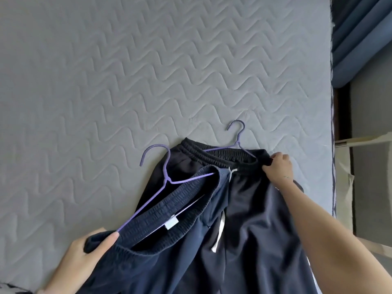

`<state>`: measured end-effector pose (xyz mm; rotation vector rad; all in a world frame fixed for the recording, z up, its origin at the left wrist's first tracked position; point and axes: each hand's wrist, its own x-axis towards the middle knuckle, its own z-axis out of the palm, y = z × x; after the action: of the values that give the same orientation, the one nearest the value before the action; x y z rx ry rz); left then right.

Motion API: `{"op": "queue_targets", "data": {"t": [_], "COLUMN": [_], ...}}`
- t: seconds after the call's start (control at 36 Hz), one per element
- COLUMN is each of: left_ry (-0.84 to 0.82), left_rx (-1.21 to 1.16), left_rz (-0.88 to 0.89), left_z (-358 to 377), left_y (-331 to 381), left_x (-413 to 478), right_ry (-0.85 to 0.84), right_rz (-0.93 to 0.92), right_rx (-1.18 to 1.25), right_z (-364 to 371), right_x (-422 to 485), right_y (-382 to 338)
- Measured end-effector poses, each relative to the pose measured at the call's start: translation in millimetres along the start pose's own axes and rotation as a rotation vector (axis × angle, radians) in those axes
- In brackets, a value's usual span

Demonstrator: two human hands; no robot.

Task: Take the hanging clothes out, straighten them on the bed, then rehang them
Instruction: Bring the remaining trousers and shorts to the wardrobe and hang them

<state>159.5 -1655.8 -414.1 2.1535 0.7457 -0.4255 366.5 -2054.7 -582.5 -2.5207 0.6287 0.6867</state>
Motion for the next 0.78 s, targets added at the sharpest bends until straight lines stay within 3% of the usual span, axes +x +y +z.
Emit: {"op": "queue_targets", "data": {"t": [0.19, 0.44, 0.58, 0.67, 0.78], "left_ry": [0.085, 0.153, 0.208, 0.252, 0.337], "left_rx": [0.006, -0.161, -0.227, -0.248, -0.276], "left_rz": [-0.047, -0.11, -0.11, -0.094, -0.096], "left_z": [-1, -29, -58, -85, -132], "left_y": [1, 3, 1, -8, -31], "left_x": [-3, -34, -69, -96, -137], "right_ry": [0.064, -0.09, -0.441, -0.571, -0.54], "right_rz": [-0.095, -0.105, -0.126, -0.135, -0.141], "right_rx": [-0.177, 0.187, 0.364, 0.571, 0.7], "right_z": [-2, -49, -79, -87, -91], "right_x": [-16, -82, -159, -216, -281], "right_y": [0, -20, -43, -69, -104]}}
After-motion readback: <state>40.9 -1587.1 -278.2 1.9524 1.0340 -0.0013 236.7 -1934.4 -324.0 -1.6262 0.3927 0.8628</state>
